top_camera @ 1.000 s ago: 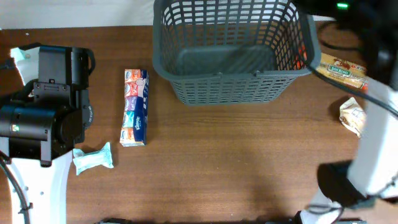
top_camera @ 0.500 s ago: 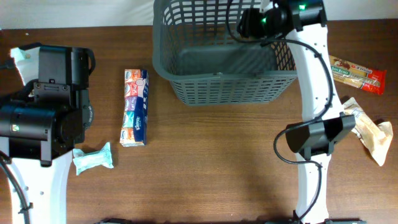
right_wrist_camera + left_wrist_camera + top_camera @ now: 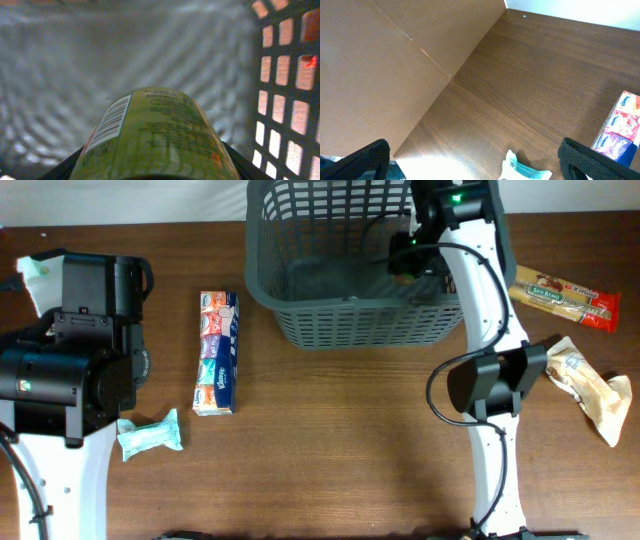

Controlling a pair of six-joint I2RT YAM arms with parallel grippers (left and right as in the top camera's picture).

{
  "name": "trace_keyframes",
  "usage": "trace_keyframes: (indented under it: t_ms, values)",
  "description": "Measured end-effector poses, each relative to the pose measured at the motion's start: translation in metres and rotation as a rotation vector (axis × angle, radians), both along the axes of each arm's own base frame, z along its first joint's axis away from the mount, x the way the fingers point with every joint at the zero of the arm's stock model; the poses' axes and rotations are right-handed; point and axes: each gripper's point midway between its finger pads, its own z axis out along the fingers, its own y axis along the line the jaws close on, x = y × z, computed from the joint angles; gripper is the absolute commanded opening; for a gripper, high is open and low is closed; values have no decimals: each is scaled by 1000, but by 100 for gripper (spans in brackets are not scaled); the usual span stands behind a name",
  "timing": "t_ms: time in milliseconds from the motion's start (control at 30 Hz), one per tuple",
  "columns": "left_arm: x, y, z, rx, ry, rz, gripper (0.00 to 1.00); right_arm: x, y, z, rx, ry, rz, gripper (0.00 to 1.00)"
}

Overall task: Pack container
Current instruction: 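Lower the jar into the basket and open the right gripper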

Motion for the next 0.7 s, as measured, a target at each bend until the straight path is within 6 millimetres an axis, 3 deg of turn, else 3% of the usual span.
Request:
trace_keyframes:
  t_ms: [600, 667, 700]
  values:
    - [0, 0, 0, 0, 0, 0, 100, -25, -6, -55, -41, 174, 0, 6]
    - [0, 0, 0, 0, 0, 0, 100, -27, -7, -60, -44, 187, 0, 11]
    - [0, 0, 0, 0, 0, 0, 100, -28, -7, -61, -44, 191, 0, 20]
